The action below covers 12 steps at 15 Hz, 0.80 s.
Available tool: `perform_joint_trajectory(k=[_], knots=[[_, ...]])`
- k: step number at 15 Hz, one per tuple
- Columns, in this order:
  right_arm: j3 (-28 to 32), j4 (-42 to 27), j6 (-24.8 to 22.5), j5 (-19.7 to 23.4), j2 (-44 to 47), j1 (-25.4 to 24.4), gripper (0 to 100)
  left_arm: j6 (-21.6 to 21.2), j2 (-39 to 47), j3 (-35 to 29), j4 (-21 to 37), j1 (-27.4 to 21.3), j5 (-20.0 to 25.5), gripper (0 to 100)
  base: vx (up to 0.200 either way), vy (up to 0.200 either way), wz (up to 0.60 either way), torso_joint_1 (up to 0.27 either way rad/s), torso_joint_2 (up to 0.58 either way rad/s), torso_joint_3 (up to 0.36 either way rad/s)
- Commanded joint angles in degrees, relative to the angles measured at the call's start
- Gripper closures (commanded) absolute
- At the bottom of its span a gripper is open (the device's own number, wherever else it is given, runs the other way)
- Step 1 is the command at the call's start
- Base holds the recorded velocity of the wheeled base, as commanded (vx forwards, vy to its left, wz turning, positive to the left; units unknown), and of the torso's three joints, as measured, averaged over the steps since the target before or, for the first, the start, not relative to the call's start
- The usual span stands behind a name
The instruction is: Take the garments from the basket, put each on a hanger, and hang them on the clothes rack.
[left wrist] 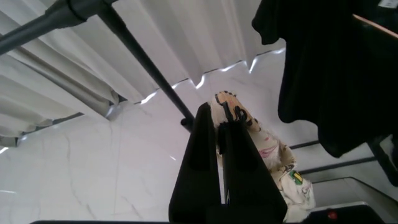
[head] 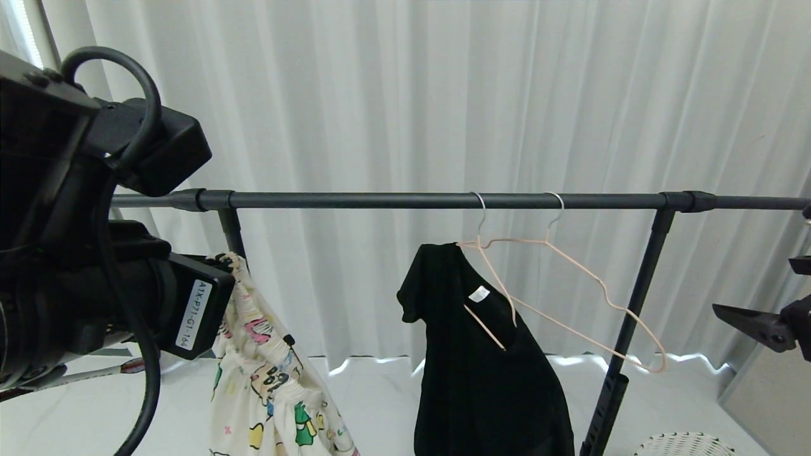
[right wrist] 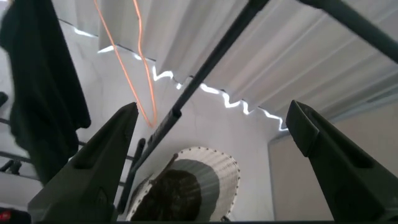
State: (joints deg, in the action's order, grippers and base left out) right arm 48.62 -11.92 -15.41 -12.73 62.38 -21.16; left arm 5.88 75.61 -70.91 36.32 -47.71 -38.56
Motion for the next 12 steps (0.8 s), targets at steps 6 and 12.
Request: perform_joint_trajectory(k=[6, 12], knots=[[-1.4, -0.1, 0.1, 9.0, 4.4, 2.8, 0, 0.0, 0.0, 0.0, 0.0, -0.3, 0.0, 100, 0.200, 0.000, 0.00, -0.018, 0.04, 0.022], [-1.5, 0.0, 0.0, 22.1, 10.8, 4.7, 0, 0.1, -2.7, 1.6, 0.0, -6.6, -1.4, 100, 0.033, 0.000, 0.00, 0.000, 0.00, 0.001]])
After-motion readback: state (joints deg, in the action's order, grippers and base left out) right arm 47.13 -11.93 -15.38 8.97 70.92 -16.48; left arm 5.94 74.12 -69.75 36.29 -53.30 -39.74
